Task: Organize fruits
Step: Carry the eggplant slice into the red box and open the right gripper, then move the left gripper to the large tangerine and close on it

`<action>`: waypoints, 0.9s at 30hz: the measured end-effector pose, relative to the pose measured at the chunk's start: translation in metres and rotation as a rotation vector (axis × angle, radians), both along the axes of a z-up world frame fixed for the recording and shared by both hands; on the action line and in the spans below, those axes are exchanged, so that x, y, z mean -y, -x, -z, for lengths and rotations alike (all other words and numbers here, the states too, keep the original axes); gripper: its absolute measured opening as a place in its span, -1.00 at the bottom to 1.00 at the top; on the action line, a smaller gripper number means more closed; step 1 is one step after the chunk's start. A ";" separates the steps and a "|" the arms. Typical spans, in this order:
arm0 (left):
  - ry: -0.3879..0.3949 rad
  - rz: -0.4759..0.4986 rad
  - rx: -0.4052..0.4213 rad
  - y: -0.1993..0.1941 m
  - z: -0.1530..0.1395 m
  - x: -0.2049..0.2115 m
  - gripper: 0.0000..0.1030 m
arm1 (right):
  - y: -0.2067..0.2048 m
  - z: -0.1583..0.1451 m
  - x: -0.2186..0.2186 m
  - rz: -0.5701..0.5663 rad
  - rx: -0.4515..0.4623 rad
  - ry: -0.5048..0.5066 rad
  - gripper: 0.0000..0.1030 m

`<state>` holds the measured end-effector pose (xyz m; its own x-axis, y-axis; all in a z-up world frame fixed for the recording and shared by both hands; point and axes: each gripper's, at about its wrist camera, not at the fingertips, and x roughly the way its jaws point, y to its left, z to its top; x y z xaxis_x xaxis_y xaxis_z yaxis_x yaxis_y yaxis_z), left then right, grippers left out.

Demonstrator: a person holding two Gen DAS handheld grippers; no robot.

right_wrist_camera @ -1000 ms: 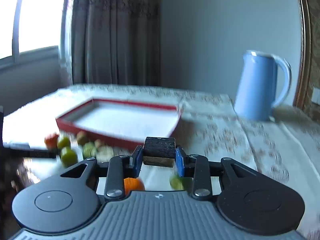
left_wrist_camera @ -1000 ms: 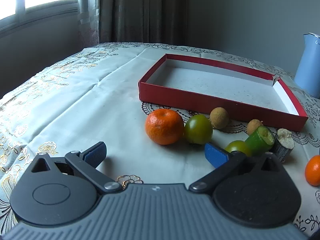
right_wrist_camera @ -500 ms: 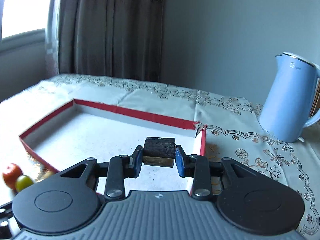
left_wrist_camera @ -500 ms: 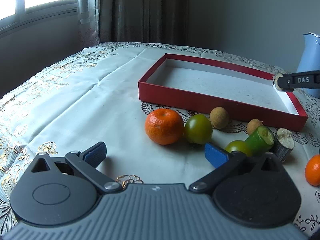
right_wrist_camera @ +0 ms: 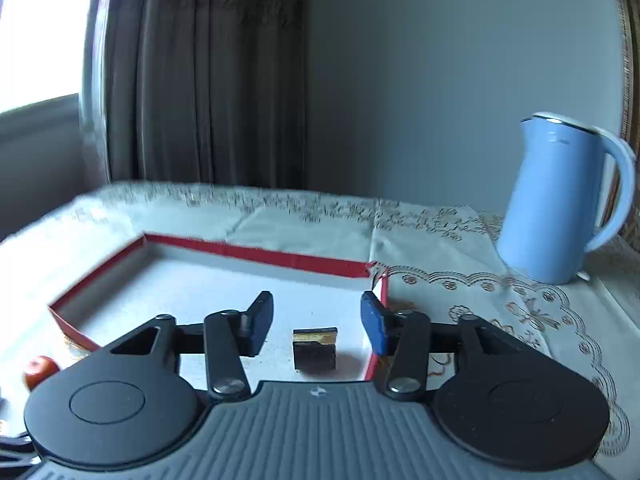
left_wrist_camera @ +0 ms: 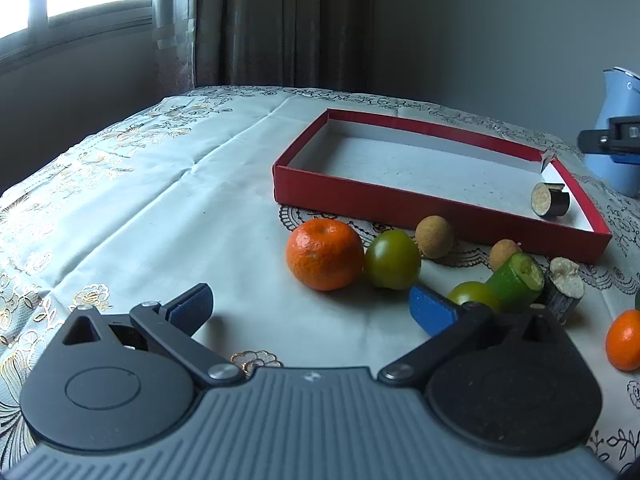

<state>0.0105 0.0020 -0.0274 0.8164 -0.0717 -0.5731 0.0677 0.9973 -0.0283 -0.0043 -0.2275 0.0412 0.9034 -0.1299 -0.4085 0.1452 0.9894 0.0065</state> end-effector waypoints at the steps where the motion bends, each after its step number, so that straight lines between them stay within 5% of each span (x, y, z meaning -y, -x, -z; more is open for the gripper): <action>1: 0.002 0.002 -0.002 0.000 0.000 0.000 1.00 | 0.017 -0.002 0.003 0.010 0.033 -0.017 0.47; 3: 0.000 0.022 -0.013 -0.001 0.001 0.000 1.00 | 0.054 0.000 0.011 0.048 0.100 -0.032 0.70; 9: 0.049 0.060 -0.032 -0.002 0.001 -0.006 1.00 | 0.121 0.035 0.041 0.239 0.096 0.005 0.70; 18: 0.125 0.198 -0.017 0.006 -0.004 -0.035 1.00 | 0.123 0.061 0.065 0.264 0.051 -0.123 0.70; 24: 0.311 0.218 0.083 -0.003 -0.025 -0.071 1.00 | 0.121 0.066 0.070 0.252 0.024 -0.168 0.70; 27: 0.243 0.179 0.065 -0.018 -0.031 -0.071 1.00 | 0.121 0.067 0.075 0.253 0.023 -0.198 0.70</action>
<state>0.0284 0.0734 0.0039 0.8127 -0.3466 -0.4684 0.2516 0.9338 -0.2544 -0.1258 -0.3025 -0.0261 0.8618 -0.2719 -0.4282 0.3842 0.9011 0.2010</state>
